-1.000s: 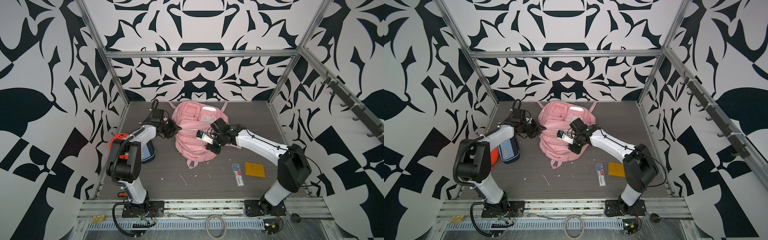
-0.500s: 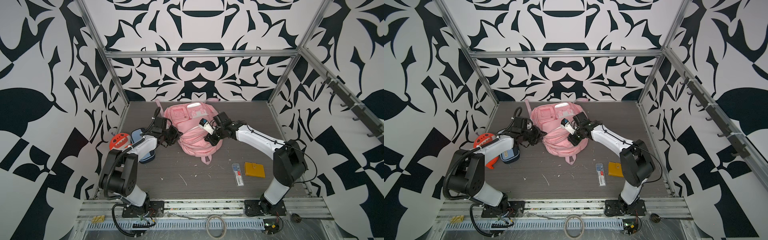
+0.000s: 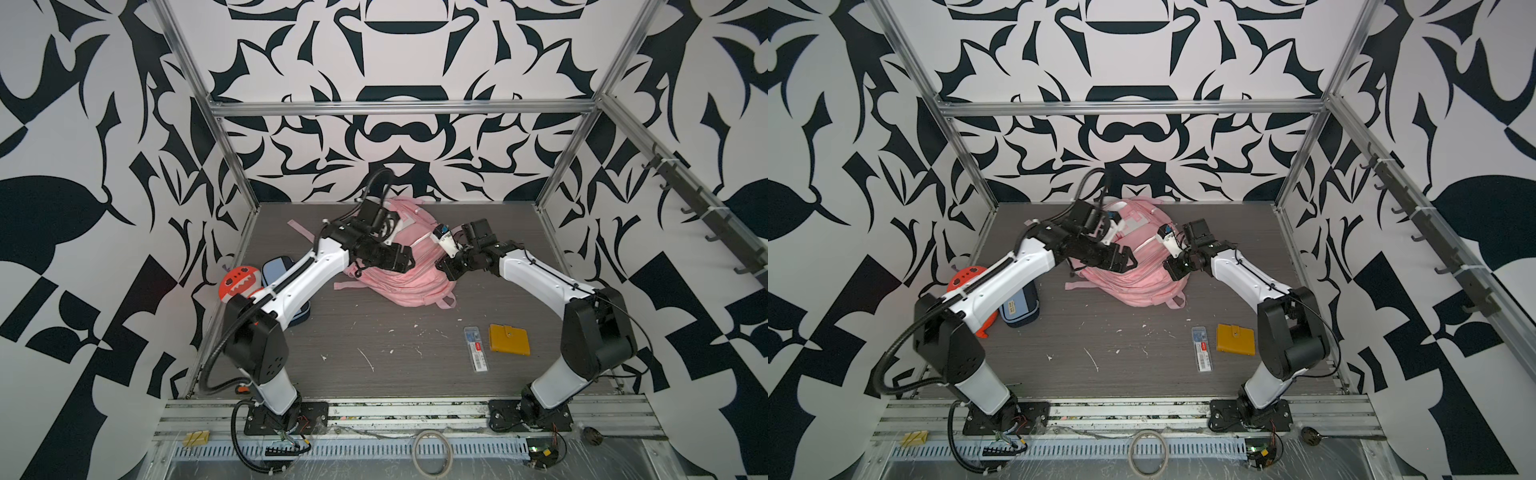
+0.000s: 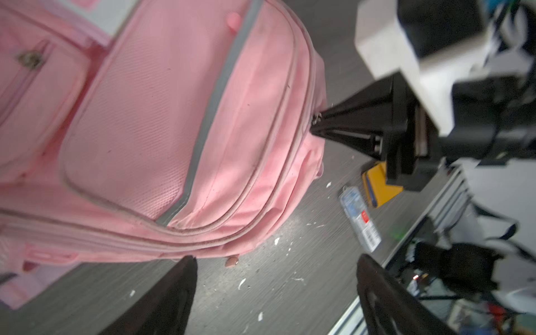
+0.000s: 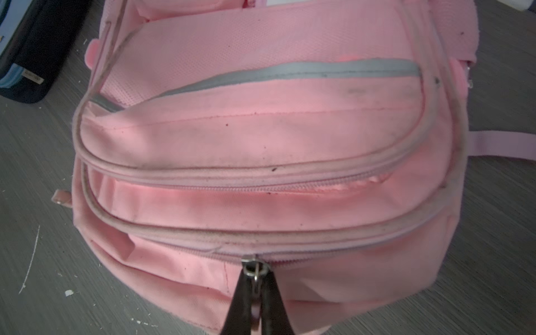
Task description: Pack the student bag
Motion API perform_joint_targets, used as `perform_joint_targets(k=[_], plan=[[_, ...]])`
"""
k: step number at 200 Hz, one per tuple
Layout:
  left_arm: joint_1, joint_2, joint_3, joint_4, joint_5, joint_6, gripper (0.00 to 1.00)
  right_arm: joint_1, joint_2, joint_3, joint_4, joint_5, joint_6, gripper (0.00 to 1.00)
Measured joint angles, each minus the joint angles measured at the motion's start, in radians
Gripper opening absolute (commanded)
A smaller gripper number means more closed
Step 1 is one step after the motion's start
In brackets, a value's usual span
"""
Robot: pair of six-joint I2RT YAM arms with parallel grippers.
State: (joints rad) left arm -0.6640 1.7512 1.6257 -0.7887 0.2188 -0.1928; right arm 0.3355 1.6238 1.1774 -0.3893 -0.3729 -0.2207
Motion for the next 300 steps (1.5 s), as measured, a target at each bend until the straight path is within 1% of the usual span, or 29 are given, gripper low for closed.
perform_joint_targets(k=[17, 20, 34, 59, 72, 86, 100, 118, 132, 141, 151, 157, 170, 183, 194, 208, 224, 239, 257, 281, 300], plan=[[-0.040, 0.116, 0.093, -0.040, -0.040, 0.073, 0.86, -0.017, -0.008, -0.015, 0.007, -0.011, 0.009, 0.00], [-0.043, 0.138, 0.108, -0.043, -0.047, 0.082, 0.82, -0.020, -0.009, -0.019, 0.009, -0.011, 0.011, 0.00], [-0.046, 0.225, 0.174, -0.058, -0.076, 0.104, 0.80, -0.028, -0.013, -0.034, 0.021, -0.016, 0.018, 0.00], [-0.045, 0.336, 0.273, -0.073, -0.125, 0.132, 0.71, -0.033, -0.015, -0.055, 0.042, -0.021, 0.037, 0.00], [-0.048, 0.364, 0.305, -0.080, -0.150, 0.146, 0.62, -0.033, -0.015, -0.059, 0.049, -0.021, 0.042, 0.00], [-0.055, 0.380, 0.325, -0.084, -0.172, 0.157, 0.57, -0.034, -0.015, -0.060, 0.053, -0.021, 0.045, 0.00], [-0.067, 0.388, 0.332, -0.083, -0.195, 0.171, 0.56, -0.035, -0.015, -0.061, 0.055, -0.022, 0.047, 0.00], [-0.085, 0.395, 0.332, -0.082, -0.233, 0.193, 0.56, -0.039, -0.015, -0.070, 0.061, -0.026, 0.052, 0.00], [-0.102, 0.399, 0.324, -0.068, -0.271, 0.215, 0.58, -0.043, -0.015, -0.074, 0.064, -0.028, 0.058, 0.00], [-0.113, 0.399, 0.310, -0.050, -0.298, 0.230, 0.57, -0.046, -0.015, -0.074, 0.065, -0.030, 0.061, 0.00], [-0.126, 0.399, 0.292, -0.024, -0.328, 0.236, 0.49, -0.049, -0.015, -0.074, 0.063, -0.031, 0.065, 0.00], [-0.129, 0.399, 0.281, -0.009, -0.338, 0.236, 0.42, -0.053, -0.015, -0.076, 0.059, -0.032, 0.066, 0.00], [-0.131, 0.399, 0.266, 0.010, -0.352, 0.238, 0.29, -0.055, -0.015, -0.079, 0.059, -0.036, 0.071, 0.00], [-0.134, 0.399, 0.262, 0.016, -0.360, 0.235, 0.18, -0.057, -0.015, -0.081, 0.060, -0.037, 0.077, 0.00], [-0.134, 0.399, 0.262, 0.019, -0.360, 0.226, 0.00, -0.058, -0.015, -0.082, 0.065, -0.040, 0.080, 0.00], [-0.135, 0.399, 0.262, 0.023, -0.358, 0.221, 0.00, -0.060, -0.015, -0.083, 0.071, -0.042, 0.081, 0.00], [-0.130, 0.399, 0.263, 0.023, -0.341, 0.211, 0.00, -0.060, -0.015, -0.086, 0.076, -0.043, 0.081, 0.00], [-0.113, 0.398, 0.267, 0.023, -0.294, 0.180, 0.00, -0.061, -0.018, -0.089, 0.076, -0.043, 0.079, 0.00], [-0.073, 0.388, 0.267, 0.026, -0.180, 0.101, 0.00, -0.064, -0.042, -0.112, 0.085, -0.051, 0.064, 0.00], [-0.001, 0.347, 0.264, 0.036, 0.013, -0.037, 0.00, -0.066, -0.104, -0.156, 0.122, -0.071, 0.032, 0.00], [0.035, 0.319, 0.264, 0.037, 0.118, -0.129, 0.00, -0.065, -0.159, -0.180, 0.163, -0.096, 0.003, 0.00]])
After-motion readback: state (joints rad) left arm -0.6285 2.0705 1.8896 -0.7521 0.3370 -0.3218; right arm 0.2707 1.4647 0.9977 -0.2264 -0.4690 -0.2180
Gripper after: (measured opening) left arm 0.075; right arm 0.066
